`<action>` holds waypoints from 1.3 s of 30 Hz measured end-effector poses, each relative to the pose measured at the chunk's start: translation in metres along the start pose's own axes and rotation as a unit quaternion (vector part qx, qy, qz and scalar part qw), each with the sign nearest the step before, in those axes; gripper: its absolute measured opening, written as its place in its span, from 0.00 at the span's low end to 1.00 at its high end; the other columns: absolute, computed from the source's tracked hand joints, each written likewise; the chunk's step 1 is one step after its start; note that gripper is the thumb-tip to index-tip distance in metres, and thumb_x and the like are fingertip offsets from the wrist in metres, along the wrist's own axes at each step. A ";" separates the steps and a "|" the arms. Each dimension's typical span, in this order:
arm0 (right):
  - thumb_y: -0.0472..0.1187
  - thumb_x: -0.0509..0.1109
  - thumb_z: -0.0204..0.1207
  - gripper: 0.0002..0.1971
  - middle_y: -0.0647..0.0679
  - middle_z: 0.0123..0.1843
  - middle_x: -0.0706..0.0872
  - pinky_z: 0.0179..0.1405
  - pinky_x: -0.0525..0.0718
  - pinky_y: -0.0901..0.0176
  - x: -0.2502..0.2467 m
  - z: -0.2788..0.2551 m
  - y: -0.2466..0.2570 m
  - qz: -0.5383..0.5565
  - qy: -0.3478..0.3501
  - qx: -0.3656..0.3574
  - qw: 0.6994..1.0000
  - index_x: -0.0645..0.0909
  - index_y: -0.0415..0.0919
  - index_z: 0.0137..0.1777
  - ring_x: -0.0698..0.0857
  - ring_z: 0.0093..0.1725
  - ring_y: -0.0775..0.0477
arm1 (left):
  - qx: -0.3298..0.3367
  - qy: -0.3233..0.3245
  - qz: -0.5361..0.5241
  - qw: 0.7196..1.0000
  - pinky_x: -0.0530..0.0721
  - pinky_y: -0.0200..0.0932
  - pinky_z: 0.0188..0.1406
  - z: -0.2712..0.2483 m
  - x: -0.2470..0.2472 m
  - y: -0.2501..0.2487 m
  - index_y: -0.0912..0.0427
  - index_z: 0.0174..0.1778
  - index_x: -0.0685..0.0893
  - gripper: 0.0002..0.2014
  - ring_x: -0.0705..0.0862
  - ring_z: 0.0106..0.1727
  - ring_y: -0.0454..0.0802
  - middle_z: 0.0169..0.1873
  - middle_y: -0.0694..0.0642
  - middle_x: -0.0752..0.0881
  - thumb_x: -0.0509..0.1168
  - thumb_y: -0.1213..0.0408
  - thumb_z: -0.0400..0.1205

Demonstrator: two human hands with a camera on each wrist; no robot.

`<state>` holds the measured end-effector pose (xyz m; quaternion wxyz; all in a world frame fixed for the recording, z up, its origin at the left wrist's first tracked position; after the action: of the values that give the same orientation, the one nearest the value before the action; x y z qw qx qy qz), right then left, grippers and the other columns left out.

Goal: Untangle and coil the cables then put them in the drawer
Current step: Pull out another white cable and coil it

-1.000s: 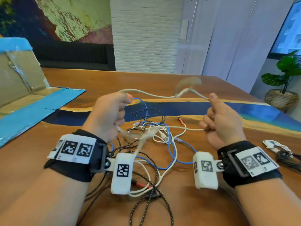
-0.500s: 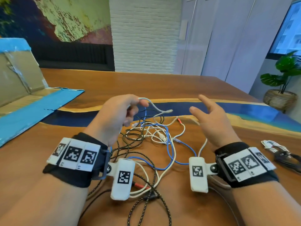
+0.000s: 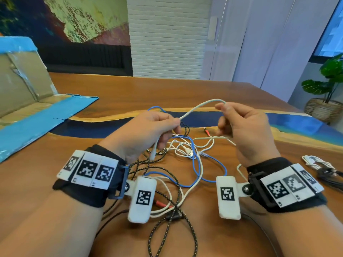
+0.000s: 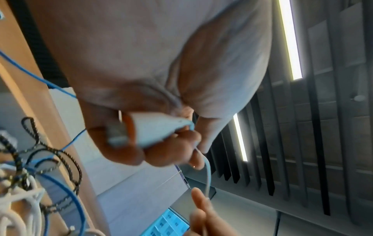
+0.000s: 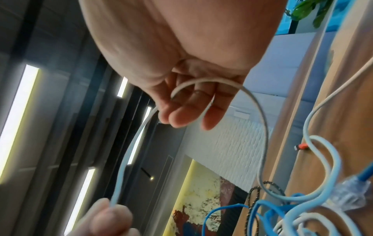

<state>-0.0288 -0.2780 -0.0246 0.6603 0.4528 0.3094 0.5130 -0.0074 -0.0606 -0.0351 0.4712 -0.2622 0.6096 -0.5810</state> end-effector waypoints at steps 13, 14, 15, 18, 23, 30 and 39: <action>0.40 0.72 0.85 0.08 0.45 0.38 0.94 0.28 0.81 0.60 0.051 -0.030 -0.021 -0.219 0.252 0.048 0.941 0.93 0.49 0.56 0.80 0.24 0.56 | 0.066 -0.048 -0.428 0.900 0.58 0.34 0.18 -0.006 -0.009 -0.025 0.55 0.41 0.80 0.18 0.55 0.20 0.42 0.28 0.46 0.59 0.54 0.51 0.91; 0.40 0.71 0.85 0.09 0.44 0.39 0.94 0.24 0.80 0.59 0.060 -0.036 -0.023 -0.209 0.284 0.061 0.934 0.93 0.49 0.55 0.78 0.22 0.52 | 0.074 -0.052 -0.428 0.899 0.64 0.34 0.20 -0.005 -0.009 -0.024 0.57 0.45 0.82 0.16 0.58 0.21 0.41 0.28 0.46 0.62 0.54 0.53 0.92; 0.40 0.70 0.86 0.10 0.42 0.40 0.93 0.23 0.80 0.58 0.069 -0.042 -0.024 -0.197 0.318 0.071 0.925 0.93 0.52 0.52 0.78 0.22 0.48 | 0.083 -0.058 -0.427 0.898 0.72 0.34 0.24 -0.004 -0.007 -0.024 0.58 0.50 0.83 0.15 0.64 0.23 0.40 0.29 0.47 0.67 0.54 0.56 0.93; 0.42 0.69 0.86 0.18 0.42 0.40 0.93 0.30 0.82 0.52 0.087 -0.057 -0.022 -0.200 0.393 0.059 0.896 0.91 0.59 0.35 0.80 0.24 0.43 | 0.104 -0.090 -0.367 0.920 0.90 0.46 0.54 0.001 -0.005 -0.017 0.63 0.57 0.84 0.13 0.87 0.40 0.50 0.34 0.53 0.84 0.54 0.64 0.93; 0.44 0.72 0.84 0.14 0.47 0.26 0.83 0.31 0.75 0.53 0.081 -0.056 0.004 -0.144 0.397 -0.005 0.906 0.91 0.35 0.43 0.75 0.28 0.42 | 0.110 -0.134 -0.114 0.978 0.86 0.45 0.65 0.005 -0.004 -0.007 0.61 0.52 0.86 0.12 0.92 0.50 0.51 0.41 0.58 0.92 0.57 0.68 0.92; 0.39 0.67 0.85 0.16 0.47 0.23 0.61 0.19 0.56 0.63 0.033 -0.018 0.011 0.070 0.164 0.027 0.984 0.90 0.45 0.37 0.54 0.23 0.50 | -0.003 0.053 -0.097 0.994 0.81 0.45 0.30 -0.002 0.039 0.003 0.64 0.48 0.88 0.14 0.73 0.22 0.52 0.22 0.58 0.77 0.59 0.64 0.91; 0.40 0.69 0.86 0.10 0.44 0.28 0.81 0.17 0.64 0.66 0.027 -0.012 -0.020 -0.069 0.138 0.069 0.986 0.93 0.46 0.50 0.67 0.20 0.51 | 0.010 0.066 -0.383 0.921 0.71 0.35 0.21 -0.003 0.030 -0.015 0.65 0.59 0.89 0.19 0.60 0.19 0.40 0.22 0.47 0.65 0.57 0.58 0.87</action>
<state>-0.0240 -0.2502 -0.0465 0.6121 0.3995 0.4626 0.5016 -0.0263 -0.0876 -0.0288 0.1735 -0.4320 0.4863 -0.7395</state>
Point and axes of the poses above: each hand's wrist, its own z-axis towards the middle knuckle, its own x-axis out of the palm, y = z × x, the point moved 7 cm from there along z, towards the middle knuckle
